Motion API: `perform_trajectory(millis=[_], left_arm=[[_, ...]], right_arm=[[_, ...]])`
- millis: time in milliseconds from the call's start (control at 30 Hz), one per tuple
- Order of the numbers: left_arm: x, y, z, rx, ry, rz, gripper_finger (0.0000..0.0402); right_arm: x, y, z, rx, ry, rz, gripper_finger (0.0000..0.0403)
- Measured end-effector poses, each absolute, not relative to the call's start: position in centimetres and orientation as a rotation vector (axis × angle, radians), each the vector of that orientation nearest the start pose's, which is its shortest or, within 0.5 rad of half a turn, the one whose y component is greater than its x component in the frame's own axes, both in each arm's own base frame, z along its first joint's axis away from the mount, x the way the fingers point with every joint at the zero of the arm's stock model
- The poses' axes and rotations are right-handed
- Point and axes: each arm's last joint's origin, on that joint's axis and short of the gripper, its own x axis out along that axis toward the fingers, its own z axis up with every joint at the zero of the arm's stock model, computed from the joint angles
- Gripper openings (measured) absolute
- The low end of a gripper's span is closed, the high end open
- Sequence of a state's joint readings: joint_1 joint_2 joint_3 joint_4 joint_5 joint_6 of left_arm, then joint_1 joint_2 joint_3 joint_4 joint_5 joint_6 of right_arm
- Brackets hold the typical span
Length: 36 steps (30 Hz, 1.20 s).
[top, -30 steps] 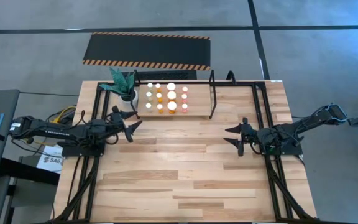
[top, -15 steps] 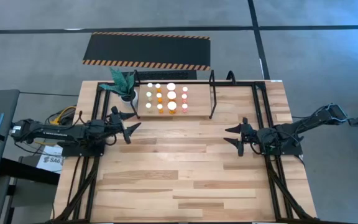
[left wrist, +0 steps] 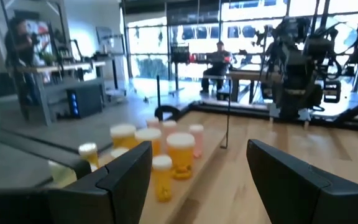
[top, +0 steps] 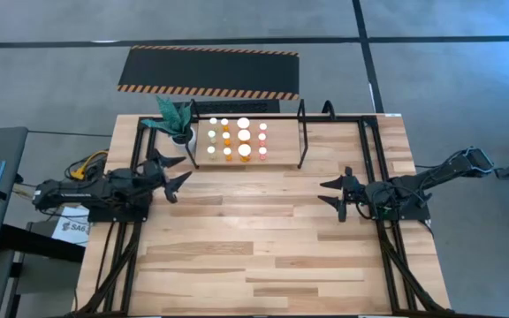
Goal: Pick and place medicine bottles onto shelf by color
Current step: Return to Home Position
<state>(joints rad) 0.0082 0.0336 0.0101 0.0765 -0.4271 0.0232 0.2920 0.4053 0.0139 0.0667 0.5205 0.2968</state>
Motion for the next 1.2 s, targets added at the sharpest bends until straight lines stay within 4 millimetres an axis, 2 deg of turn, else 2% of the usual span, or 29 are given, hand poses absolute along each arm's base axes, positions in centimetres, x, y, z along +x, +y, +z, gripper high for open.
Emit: perform_trajectory(millis=[1200], left_arm=[[9.44,1.28,17.37,0.008,-0.074,0.438,0.0249]], right_arm=[[11.35,1.91,14.12,0.17,0.251,-0.267,0.024]])
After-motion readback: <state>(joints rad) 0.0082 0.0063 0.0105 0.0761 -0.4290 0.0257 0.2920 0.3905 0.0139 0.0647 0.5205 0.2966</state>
